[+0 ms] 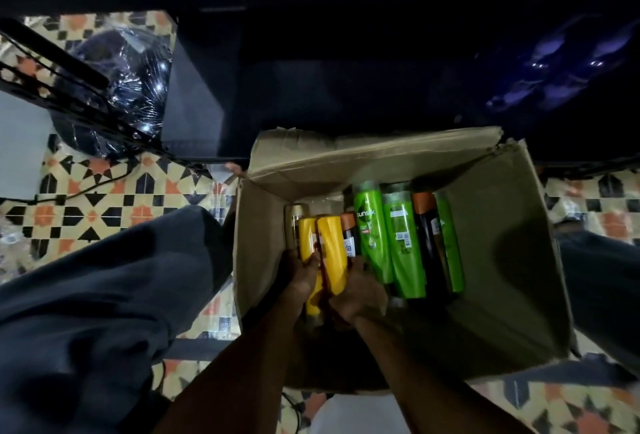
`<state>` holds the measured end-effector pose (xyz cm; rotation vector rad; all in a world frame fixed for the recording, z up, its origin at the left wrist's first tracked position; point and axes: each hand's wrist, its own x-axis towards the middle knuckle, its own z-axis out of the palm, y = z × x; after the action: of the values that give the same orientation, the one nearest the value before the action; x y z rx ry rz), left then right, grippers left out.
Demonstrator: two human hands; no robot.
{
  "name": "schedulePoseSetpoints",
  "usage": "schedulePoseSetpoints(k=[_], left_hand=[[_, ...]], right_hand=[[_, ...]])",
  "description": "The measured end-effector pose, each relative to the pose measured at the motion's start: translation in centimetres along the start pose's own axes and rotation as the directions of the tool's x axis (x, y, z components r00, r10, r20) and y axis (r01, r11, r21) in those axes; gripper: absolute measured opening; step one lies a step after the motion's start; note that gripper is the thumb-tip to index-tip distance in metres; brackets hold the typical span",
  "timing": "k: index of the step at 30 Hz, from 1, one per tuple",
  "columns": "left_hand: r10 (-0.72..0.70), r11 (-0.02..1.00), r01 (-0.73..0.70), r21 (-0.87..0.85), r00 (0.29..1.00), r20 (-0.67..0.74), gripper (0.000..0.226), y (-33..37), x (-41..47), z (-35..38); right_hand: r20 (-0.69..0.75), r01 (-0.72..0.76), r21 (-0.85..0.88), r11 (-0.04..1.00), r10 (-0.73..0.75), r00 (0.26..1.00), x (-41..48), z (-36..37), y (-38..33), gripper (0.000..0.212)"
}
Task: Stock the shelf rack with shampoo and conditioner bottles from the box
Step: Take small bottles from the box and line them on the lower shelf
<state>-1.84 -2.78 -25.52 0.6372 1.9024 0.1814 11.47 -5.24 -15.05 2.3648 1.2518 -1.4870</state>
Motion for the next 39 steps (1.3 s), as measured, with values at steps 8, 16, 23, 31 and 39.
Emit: schedulePoseSetpoints(k=[8,16,23,31,39], left_hand=[[-0.086,0.949,0.121,-0.292,0.988,0.13,0.043,7.0,-8.0,-1.6],[0.329,0.924,-0.304,-0.231,0.942,0.074,0.048,10.9,-17.7,-3.9],[0.64,0.748,-0.621,-0.233,0.769,0.005,0.035,18.3,-26.3,-6.9],[0.908,0.286,-0.896,-0.339,0.367,-0.204,0.048,32.1,-38.7,-11.9],[0.94,0.123,-0.95,-0.288,0.205,-0.273,0.061,40.9,-40.2,-13.6]], right_hand=[[0.349,-0.208,0.609,0.765,-0.023,0.937,-0.7,-6.7,3.6,0.041],[0.001,0.109,0.773,0.625,-0.173,0.985,-7.6,-13.4,2.5,0.048],[-0.45,0.547,0.454,0.704,-0.349,0.822,-14.0,-21.3,0.2,0.066],[-0.84,0.829,0.114,0.548,-0.392,0.375,-23.1,-33.9,-6.4,0.05],[-0.872,0.895,0.15,0.42,-0.371,0.32,-20.9,-40.2,-11.6,0.09]])
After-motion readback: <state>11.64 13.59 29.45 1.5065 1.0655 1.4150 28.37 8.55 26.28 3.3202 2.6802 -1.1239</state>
